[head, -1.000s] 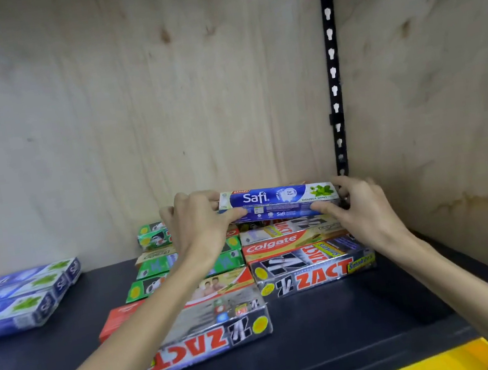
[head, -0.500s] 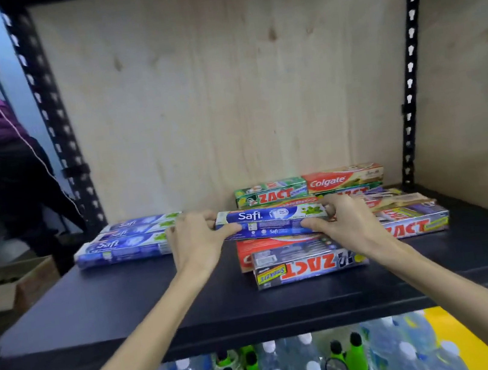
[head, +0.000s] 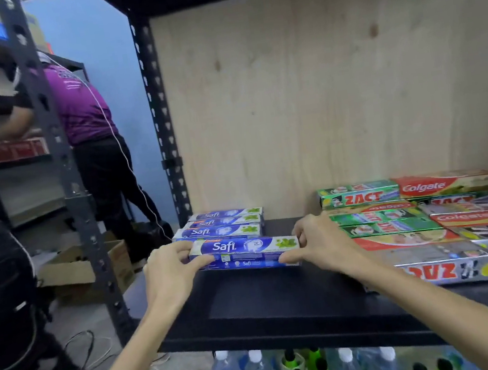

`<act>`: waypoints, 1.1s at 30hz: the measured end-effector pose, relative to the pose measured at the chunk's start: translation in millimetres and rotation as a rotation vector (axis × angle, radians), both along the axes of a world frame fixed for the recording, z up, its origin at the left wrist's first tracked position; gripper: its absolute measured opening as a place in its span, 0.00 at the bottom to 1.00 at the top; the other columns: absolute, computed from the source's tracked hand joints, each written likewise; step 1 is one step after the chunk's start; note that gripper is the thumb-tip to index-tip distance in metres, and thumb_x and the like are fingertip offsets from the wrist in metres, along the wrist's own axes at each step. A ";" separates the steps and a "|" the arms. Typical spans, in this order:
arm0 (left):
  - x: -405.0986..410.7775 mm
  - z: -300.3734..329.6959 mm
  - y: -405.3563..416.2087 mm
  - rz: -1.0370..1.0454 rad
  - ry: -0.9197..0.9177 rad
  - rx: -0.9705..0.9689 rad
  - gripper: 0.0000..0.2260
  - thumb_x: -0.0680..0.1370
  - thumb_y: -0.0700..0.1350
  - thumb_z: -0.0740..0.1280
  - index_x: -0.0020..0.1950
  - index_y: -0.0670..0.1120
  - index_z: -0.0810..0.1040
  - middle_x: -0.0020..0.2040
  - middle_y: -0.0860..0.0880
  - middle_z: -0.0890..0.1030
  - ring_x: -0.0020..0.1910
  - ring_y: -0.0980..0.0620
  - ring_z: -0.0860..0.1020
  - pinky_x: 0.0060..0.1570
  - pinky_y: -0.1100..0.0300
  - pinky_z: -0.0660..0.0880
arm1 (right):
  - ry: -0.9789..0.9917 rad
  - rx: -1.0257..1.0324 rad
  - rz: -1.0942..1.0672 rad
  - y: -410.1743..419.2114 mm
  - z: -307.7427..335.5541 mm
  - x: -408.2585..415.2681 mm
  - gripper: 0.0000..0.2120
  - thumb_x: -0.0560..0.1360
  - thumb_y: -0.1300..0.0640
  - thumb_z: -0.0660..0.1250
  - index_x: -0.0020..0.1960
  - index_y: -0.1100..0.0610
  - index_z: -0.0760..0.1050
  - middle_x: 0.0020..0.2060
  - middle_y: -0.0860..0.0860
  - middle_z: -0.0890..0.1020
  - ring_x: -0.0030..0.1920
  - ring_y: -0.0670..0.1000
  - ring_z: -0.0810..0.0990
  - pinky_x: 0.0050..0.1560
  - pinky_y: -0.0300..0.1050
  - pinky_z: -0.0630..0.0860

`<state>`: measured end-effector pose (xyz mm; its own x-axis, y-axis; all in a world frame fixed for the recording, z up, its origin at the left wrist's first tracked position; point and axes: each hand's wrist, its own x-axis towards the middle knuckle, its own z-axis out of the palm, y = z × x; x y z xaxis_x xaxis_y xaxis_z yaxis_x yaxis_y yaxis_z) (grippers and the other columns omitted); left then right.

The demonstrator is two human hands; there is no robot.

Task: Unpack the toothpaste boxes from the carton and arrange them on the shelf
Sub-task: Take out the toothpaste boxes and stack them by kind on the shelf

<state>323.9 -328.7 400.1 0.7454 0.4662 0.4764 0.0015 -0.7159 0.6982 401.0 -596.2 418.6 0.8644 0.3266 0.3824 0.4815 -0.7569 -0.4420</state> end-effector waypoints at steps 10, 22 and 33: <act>23.4 -10.8 54.2 0.070 0.111 -0.074 0.16 0.72 0.50 0.78 0.55 0.47 0.80 0.49 0.50 0.84 0.51 0.48 0.80 0.48 0.55 0.74 | -0.125 0.090 -0.012 74.8 -36.6 21.7 0.23 0.72 0.41 0.74 0.58 0.55 0.76 0.49 0.53 0.84 0.53 0.58 0.78 0.51 0.52 0.75; 56.2 -16.5 63.8 -0.059 0.192 -0.114 0.17 0.80 0.46 0.70 0.68 0.46 0.72 0.60 0.50 0.81 0.59 0.50 0.77 0.56 0.55 0.72 | -0.154 0.105 -0.016 80.2 -53.5 40.4 0.20 0.73 0.37 0.71 0.54 0.51 0.77 0.48 0.48 0.82 0.50 0.53 0.72 0.49 0.50 0.71; 59.4 -19.0 65.2 -0.085 0.180 -0.188 0.30 0.81 0.45 0.69 0.79 0.45 0.60 0.71 0.48 0.75 0.62 0.53 0.72 0.60 0.59 0.67 | -0.134 0.102 -0.012 78.0 -54.0 44.5 0.21 0.72 0.32 0.69 0.55 0.46 0.81 0.44 0.48 0.81 0.49 0.53 0.71 0.45 0.49 0.66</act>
<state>383.3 -263.6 381.2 0.8505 0.4661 0.2435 0.0831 -0.5764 0.8129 445.5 -518.2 364.6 0.8072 0.2701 0.5249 0.5323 -0.7173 -0.4495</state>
